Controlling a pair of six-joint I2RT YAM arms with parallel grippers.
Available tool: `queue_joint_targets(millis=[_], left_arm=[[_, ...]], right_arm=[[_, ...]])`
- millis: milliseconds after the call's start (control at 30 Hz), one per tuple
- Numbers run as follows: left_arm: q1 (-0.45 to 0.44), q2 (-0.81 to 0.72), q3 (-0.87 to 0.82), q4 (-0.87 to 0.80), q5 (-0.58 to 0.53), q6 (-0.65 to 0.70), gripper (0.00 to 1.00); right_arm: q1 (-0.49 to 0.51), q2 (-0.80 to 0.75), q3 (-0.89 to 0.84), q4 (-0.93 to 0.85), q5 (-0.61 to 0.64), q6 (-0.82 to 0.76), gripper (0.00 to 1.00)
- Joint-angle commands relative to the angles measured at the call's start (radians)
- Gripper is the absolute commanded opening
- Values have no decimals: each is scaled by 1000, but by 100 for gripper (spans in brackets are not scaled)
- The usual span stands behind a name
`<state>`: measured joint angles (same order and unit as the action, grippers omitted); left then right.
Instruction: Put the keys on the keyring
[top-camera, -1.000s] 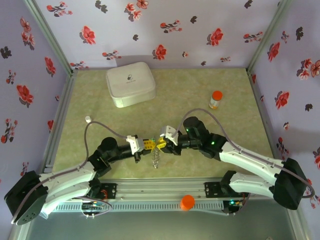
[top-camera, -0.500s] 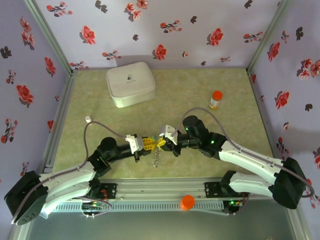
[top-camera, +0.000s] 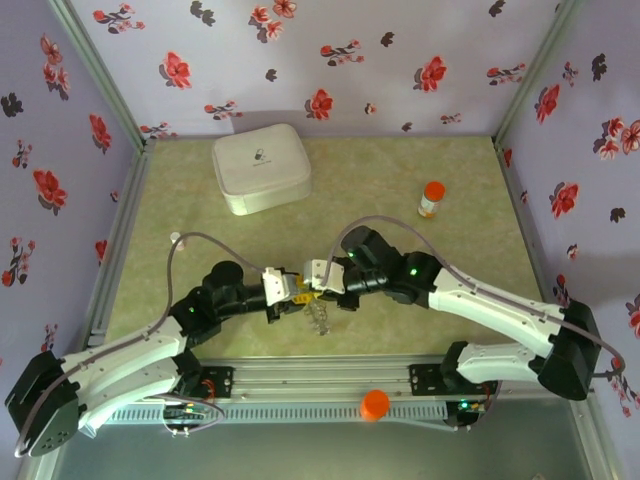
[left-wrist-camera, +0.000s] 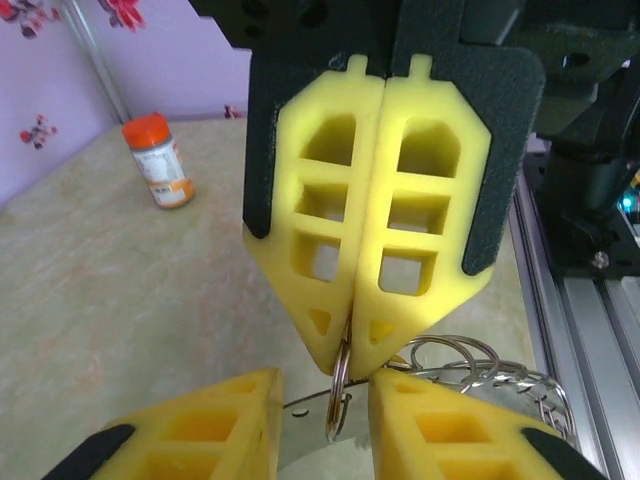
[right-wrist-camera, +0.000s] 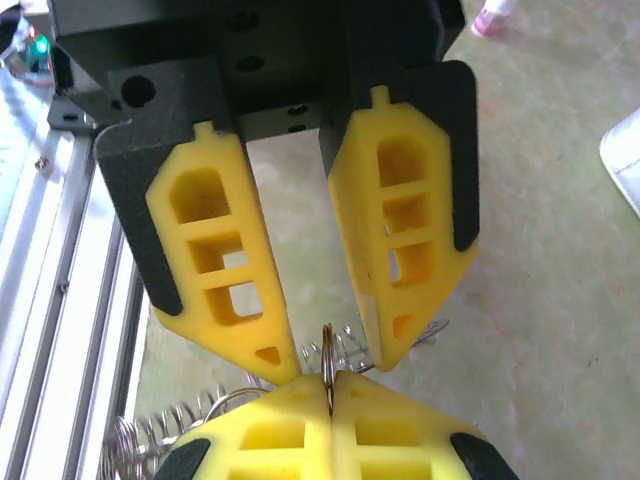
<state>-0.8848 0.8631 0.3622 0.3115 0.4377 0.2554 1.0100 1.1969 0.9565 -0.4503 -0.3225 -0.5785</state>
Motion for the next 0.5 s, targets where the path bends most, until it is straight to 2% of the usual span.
queue_joint_targets(millis=[0,100,200,267,367,400,467], left_arm=[[-3,8,42,-35,16,42,23],[-3,11,52,-46,21,51,17],[-3,12,53,-54,27,54,4],[-3,11,55,-57,27,56,0],[-3,6,55,-58,27,63,0],[-4,4,53,-57,26,64,0],[-3,-3,44,-48,24,64,0]], right_arm=[[23,19,54,-67,45,-68,0],[30,29,64,-66,42,-71,0],[34,34,68,-63,36,-71,0],[34,36,67,-64,35,-72,0],[32,23,56,-54,29,-53,0],[29,13,44,-40,24,-43,3],[5,-22,7,5,-1,-10,16]])
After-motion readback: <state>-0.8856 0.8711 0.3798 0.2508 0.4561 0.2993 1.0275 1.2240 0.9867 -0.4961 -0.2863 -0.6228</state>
